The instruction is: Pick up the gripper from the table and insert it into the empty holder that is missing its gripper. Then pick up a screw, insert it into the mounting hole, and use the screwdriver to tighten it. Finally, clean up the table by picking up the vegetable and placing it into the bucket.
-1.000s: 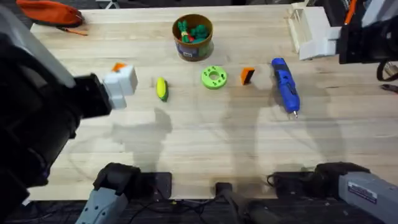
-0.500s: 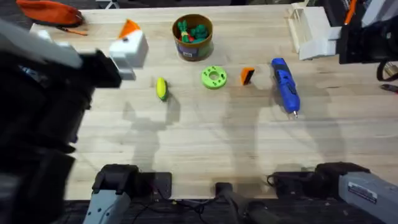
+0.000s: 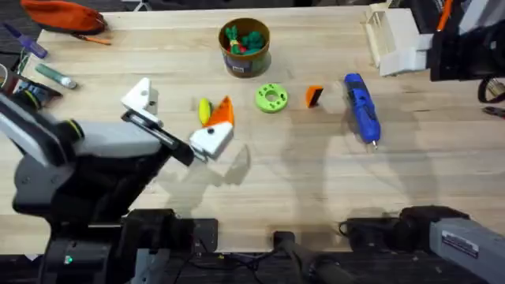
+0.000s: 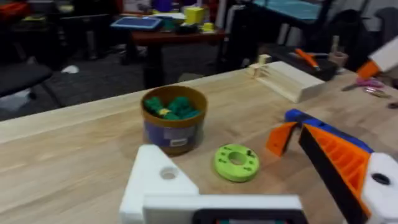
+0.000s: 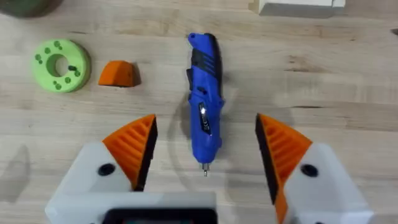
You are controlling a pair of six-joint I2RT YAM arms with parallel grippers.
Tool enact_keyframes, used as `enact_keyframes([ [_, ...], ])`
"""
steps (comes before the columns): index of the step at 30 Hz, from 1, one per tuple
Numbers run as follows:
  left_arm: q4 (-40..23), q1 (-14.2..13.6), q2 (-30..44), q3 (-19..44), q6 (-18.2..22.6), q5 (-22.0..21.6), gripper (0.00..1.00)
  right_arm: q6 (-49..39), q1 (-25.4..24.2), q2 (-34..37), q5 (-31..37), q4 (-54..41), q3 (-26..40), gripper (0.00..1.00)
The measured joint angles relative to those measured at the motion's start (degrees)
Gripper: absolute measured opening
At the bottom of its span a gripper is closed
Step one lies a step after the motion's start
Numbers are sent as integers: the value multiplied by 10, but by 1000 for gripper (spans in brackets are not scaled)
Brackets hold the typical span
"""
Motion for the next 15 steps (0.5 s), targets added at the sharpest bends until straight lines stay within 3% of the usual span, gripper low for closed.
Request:
enact_keyframes([
  [8, 2, 0, -75, -42, 0, 89, 986, 0, 0, 0, 0, 0, 0, 894],
  [15, 3, 0, -79, -56, 0, 148, 986, 0, 0, 0, 0, 0, 0, 894],
])
